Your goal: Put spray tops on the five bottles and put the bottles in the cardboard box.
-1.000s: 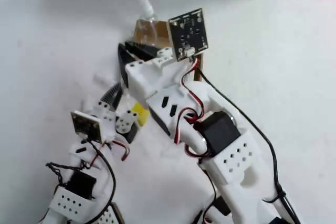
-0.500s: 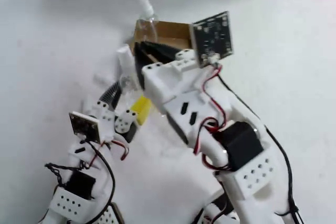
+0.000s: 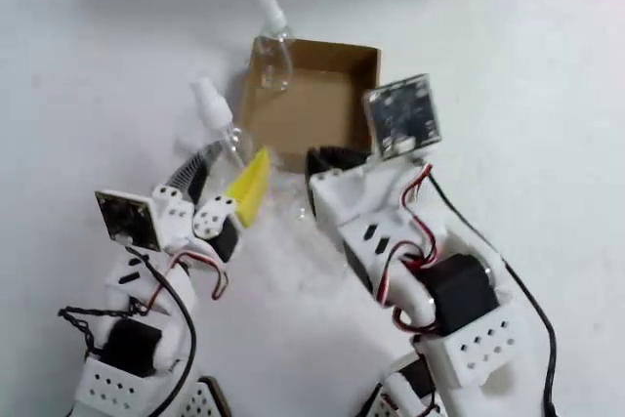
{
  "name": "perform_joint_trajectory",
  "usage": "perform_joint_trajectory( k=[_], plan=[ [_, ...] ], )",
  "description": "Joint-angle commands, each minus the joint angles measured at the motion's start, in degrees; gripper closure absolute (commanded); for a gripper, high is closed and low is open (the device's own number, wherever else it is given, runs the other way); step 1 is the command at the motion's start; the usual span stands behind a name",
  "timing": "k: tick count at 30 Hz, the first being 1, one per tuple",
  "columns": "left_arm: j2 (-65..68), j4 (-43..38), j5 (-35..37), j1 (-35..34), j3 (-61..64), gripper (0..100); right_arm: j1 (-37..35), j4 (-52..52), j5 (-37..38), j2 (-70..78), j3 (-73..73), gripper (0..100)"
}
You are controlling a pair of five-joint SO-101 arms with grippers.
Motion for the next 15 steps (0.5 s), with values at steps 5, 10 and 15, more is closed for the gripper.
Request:
perform_joint_trajectory(
  k=[5, 10, 15],
  plan=[
    [6.6, 0.4, 0.6, -1.4, -8.3, 98, -13.1, -5.8, 3.8, -8.7, 13.6, 98.2],
    [20.6, 0.1, 1.0, -5.6, -15.9, 98, -18.2, -15.1, 4.1, -16.7, 24.4, 98.1],
    [29.8, 0.1, 1.0, -6.5, -20.7, 98, -20.4, -31.1, 4.2, -23.4, 38.4, 98.2]
  ],
)
